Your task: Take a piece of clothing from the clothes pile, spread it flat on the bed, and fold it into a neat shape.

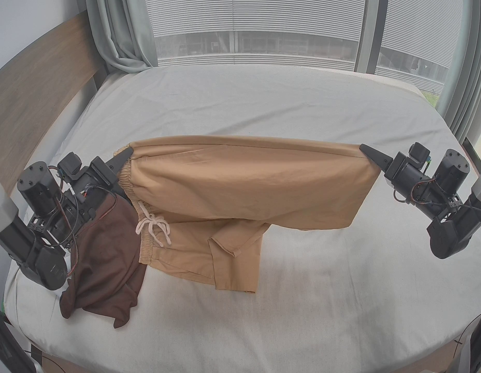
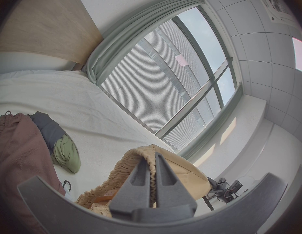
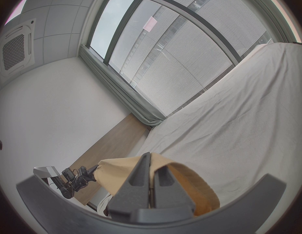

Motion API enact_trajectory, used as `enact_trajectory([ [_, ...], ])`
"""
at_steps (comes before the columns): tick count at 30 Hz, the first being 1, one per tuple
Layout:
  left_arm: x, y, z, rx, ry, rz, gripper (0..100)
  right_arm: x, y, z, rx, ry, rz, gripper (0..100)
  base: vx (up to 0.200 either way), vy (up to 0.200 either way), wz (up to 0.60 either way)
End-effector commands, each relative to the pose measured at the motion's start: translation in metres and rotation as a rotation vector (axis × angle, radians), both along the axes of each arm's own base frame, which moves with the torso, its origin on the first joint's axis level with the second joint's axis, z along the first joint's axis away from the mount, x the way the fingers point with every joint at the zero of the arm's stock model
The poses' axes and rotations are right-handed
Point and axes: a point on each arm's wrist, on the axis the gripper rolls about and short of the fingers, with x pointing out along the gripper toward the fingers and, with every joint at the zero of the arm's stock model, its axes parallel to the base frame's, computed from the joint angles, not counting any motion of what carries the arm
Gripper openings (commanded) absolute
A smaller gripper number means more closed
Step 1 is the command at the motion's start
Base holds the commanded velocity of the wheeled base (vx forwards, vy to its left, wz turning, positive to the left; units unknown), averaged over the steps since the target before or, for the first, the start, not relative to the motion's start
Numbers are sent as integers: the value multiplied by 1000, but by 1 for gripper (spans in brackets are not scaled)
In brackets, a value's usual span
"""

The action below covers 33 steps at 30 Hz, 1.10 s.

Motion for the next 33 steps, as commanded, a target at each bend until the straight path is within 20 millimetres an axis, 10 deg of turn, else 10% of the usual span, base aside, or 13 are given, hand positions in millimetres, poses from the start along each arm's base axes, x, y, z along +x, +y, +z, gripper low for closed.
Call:
enact_trajectory([
  [1,25,-9,-26,-1,56,36,0,22,2,-18,-3,52,-3,0,0,0,0],
  [33,120,-24,-72,-40,-10,126,0,109,9,-78,10,71,-58,0,0,0,0],
])
